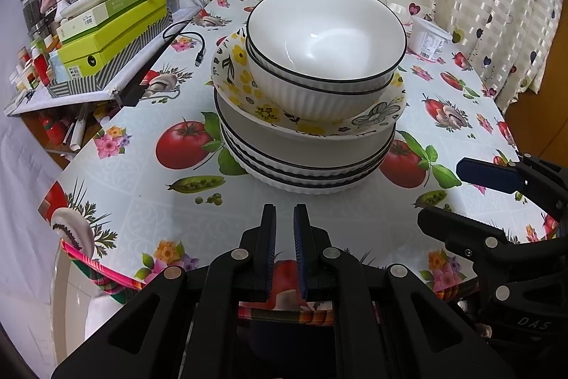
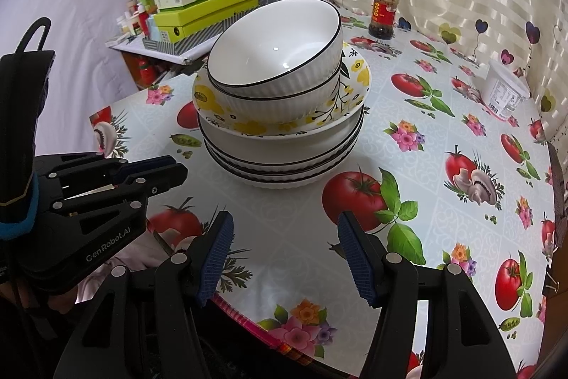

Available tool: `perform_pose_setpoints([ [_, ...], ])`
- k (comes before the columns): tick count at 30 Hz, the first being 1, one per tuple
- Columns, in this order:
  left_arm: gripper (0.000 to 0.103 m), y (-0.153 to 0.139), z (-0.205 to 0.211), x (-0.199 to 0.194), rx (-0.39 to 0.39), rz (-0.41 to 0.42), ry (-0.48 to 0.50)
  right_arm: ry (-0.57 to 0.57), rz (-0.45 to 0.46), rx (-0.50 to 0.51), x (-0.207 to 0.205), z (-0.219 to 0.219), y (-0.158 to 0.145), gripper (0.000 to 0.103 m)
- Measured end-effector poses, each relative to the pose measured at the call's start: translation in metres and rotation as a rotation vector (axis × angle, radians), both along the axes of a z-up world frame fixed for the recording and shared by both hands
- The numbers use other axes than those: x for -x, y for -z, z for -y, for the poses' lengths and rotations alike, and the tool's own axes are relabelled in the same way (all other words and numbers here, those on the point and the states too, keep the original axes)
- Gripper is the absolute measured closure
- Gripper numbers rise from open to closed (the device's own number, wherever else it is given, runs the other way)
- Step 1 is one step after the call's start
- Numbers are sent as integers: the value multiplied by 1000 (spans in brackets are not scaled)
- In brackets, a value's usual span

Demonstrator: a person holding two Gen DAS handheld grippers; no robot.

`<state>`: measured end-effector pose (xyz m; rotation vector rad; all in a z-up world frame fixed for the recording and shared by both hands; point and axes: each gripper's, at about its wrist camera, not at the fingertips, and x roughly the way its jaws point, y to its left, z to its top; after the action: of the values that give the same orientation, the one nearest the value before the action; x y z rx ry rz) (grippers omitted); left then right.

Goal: Organize plates and bowls

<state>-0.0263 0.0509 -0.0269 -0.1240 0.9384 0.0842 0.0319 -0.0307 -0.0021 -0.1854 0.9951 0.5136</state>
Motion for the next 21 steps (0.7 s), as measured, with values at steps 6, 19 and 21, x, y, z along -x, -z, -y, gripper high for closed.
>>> perform_pose_setpoints([
  [6,93,1,2,-1,-3,-7,7,0,0,0,0,0,0,41],
  [19,93,2,2,-5,0,-14,14,0,0,-1,0,0,0,41],
  [21,93,2,2,-5,1,-14,15,0,0,-1,-1,0,0,41],
])
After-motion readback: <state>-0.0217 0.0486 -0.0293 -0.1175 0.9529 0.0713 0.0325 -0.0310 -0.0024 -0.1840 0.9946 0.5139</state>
